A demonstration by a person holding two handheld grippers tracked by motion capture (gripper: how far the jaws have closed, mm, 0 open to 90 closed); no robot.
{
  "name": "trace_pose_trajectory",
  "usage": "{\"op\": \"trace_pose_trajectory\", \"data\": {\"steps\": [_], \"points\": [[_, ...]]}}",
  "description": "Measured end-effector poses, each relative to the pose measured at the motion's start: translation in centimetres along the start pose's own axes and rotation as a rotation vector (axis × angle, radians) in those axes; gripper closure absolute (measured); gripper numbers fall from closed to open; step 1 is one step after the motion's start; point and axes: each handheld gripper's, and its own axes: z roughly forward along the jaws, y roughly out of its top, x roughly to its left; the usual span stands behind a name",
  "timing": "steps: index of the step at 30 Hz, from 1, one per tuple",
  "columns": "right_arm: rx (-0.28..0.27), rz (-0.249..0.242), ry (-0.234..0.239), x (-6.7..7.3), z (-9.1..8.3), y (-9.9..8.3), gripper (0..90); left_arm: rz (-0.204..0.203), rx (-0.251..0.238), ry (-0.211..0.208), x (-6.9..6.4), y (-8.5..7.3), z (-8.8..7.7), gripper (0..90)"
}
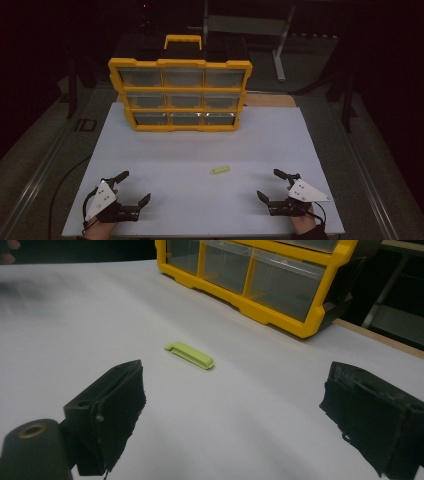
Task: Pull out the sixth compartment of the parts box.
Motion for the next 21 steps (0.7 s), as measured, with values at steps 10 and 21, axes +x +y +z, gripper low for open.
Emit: {"op": "trace_pose_trajectory", "data": {"steps": [10,21], "points": [[-0.001,0.015,-0.006,-0.39,0.07,-0.20,9.7,-0.014,-0.005,0.011,-0.05,0.10,-0.11,0.0],[0.007,0.010,0.008,-0.24,0.26,-0.04,9.7,-0.007,-0.007,0.014,-0.07,0.04,-0.47,0.0]]}}
